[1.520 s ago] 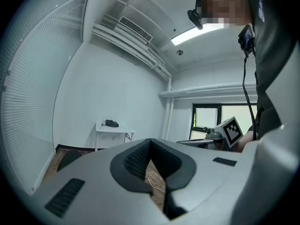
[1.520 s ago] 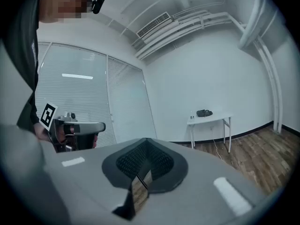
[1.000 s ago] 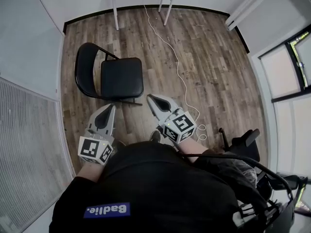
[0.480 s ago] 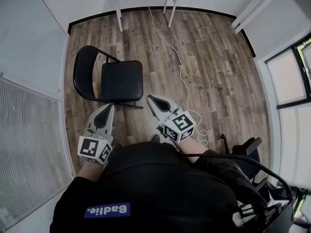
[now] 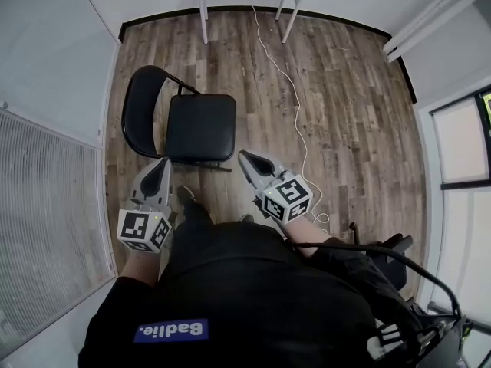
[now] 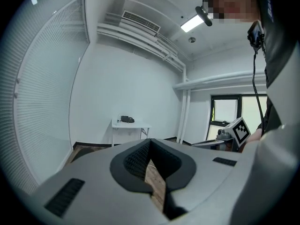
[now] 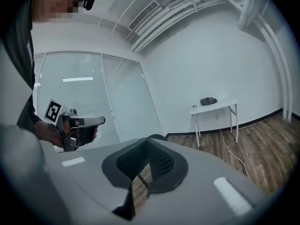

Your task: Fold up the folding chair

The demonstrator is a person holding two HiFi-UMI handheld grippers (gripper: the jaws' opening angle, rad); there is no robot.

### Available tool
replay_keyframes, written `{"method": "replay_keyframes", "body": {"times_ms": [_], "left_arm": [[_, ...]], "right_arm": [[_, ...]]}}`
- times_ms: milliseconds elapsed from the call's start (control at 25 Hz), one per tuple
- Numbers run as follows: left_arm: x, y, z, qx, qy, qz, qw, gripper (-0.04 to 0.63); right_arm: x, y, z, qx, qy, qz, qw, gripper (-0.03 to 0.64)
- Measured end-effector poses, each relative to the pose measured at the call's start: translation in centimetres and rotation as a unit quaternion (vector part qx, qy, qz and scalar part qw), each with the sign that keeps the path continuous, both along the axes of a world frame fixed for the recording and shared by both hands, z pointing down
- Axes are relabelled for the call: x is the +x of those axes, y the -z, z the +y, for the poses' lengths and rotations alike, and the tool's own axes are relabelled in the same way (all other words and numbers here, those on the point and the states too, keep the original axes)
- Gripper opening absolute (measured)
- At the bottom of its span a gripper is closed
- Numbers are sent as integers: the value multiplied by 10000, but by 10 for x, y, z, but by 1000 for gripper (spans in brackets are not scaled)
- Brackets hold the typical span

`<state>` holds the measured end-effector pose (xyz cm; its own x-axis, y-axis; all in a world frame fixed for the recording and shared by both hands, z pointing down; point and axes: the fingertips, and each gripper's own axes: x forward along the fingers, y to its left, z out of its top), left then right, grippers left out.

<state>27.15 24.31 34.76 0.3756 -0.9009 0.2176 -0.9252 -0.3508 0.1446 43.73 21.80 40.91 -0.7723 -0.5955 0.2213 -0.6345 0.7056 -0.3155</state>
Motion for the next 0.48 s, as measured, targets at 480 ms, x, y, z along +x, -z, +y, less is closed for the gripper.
{"method": "replay_keyframes", "body": {"times_ms": [480], "left_arm": [[-141,-42,-137,-296,-399,239,9985,-5]], "right_arm": [[-111,-28,-129,-421,-743,424,9954,2]]}}
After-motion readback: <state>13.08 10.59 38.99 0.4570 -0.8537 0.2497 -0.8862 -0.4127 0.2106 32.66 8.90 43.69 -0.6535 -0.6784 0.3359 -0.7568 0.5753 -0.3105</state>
